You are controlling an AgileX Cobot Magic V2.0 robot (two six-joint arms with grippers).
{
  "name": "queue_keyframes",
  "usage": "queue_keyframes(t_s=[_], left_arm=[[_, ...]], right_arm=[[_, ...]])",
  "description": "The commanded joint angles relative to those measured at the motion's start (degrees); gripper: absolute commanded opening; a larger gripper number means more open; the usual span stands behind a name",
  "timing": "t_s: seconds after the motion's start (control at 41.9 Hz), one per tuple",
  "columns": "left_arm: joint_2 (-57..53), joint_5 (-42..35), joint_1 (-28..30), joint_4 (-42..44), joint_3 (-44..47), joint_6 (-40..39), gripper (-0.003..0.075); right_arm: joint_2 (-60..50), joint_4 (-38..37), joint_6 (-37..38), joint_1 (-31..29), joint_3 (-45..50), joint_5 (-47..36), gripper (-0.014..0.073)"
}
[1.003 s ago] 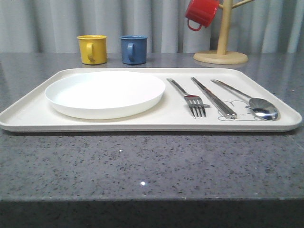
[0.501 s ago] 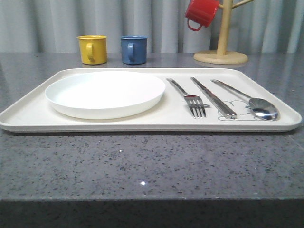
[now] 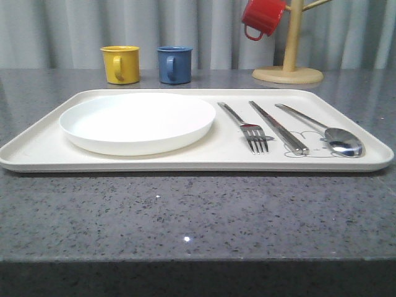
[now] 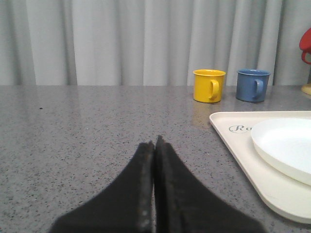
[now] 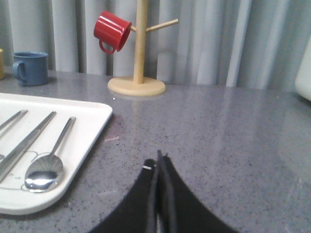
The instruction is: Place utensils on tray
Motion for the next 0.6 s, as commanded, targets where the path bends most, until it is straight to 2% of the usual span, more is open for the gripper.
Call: queue_keyframes(t_s=[0.0,0.573], left_arm=[[-1.35,-5.00,0.20,-0.49,0.04,-0.28,-0.0018],[-1.35,-5.00,0.20,-0.49,0.04,-0.28,-0.0018]], right_arm=[[-1.22,-2.15,2.11,-0.28,-0.77,-6.15,-0.0069],[-1.17,-2.14,2.11,-1.70,-0.77,-5.96,-0.0069]])
